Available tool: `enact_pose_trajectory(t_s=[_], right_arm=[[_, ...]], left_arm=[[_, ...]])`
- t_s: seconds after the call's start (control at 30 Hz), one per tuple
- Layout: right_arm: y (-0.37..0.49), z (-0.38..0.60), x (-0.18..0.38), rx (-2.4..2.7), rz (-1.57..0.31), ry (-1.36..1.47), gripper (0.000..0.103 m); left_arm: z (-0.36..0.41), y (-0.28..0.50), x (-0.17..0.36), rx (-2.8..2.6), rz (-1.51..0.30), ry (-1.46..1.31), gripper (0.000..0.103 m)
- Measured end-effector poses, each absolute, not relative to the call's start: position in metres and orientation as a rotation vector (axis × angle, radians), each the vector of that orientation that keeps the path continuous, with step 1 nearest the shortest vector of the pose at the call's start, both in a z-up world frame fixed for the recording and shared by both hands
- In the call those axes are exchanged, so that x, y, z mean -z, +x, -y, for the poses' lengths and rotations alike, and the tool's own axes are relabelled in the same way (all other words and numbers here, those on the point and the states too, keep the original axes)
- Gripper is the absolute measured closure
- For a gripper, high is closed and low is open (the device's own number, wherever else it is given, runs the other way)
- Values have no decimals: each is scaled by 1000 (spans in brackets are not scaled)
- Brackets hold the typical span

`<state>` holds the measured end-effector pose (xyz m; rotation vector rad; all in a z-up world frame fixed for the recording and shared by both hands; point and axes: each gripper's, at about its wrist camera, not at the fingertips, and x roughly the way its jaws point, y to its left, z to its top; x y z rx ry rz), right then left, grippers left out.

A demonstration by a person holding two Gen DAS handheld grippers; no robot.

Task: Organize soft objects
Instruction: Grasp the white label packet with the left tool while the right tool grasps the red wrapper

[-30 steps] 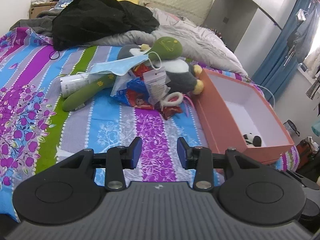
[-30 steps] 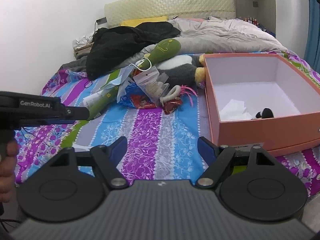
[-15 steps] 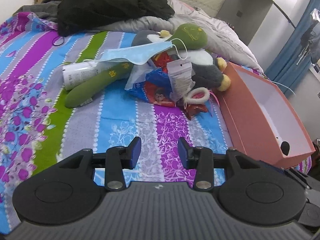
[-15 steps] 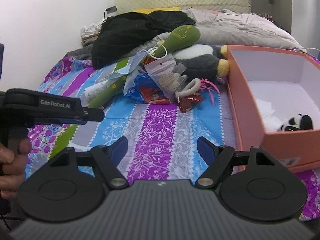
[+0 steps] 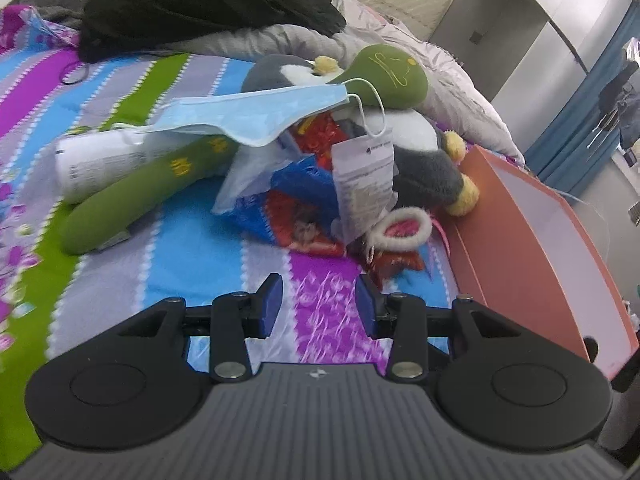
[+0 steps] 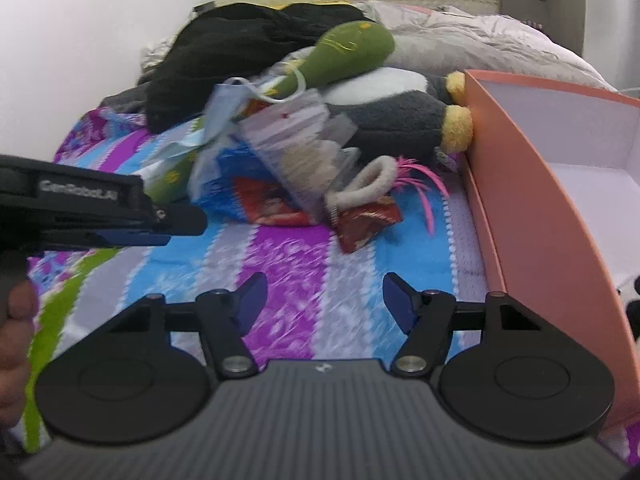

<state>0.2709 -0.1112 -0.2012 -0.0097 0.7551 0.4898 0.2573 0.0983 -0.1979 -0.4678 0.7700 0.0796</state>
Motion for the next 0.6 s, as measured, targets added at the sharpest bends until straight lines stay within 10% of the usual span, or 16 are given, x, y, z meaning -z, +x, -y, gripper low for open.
enact_pose_trajectory(t_s=[0.6], right_arm=[[351,92,253,-486,-756,33,32]], left_arm=[[-107,352,240,15,-716,-560,43]])
